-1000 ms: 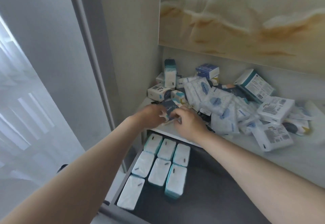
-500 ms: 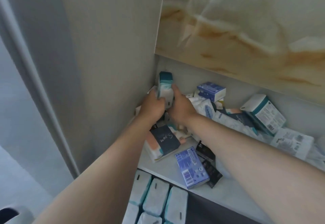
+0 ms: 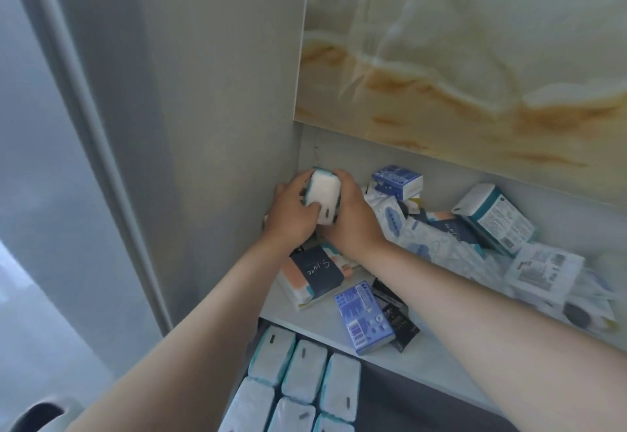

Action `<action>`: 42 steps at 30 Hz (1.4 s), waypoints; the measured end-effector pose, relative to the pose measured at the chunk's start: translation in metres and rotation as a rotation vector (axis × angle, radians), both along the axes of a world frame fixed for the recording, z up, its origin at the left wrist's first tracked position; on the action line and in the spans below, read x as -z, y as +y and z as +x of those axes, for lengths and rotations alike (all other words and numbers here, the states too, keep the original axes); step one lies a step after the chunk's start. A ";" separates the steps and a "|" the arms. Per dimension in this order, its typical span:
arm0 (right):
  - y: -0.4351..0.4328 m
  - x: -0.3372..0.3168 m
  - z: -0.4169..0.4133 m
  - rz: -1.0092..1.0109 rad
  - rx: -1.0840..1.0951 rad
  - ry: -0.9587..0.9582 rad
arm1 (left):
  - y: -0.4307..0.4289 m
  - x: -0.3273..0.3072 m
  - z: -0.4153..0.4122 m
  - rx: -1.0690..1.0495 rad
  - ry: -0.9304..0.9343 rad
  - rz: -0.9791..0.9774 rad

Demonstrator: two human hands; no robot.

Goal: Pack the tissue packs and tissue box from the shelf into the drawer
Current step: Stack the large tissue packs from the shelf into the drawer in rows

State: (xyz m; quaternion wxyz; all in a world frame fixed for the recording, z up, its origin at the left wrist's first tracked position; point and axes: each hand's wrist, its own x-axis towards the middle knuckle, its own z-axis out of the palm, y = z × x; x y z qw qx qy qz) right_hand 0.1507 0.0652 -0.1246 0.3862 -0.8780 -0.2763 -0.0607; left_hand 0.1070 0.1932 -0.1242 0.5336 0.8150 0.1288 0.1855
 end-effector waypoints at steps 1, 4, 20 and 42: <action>-0.003 -0.004 -0.008 0.019 -0.006 -0.008 | 0.000 -0.003 -0.006 0.011 -0.010 0.002; -0.013 -0.016 -0.033 0.072 -0.035 -0.020 | 0.001 -0.013 -0.028 0.051 0.001 0.040; -0.092 -0.047 -0.209 -0.167 -0.251 0.225 | -0.023 -0.046 -0.232 0.285 0.272 0.060; -0.110 0.084 -0.314 -0.393 -0.196 0.582 | -0.028 0.083 -0.296 0.457 0.828 0.681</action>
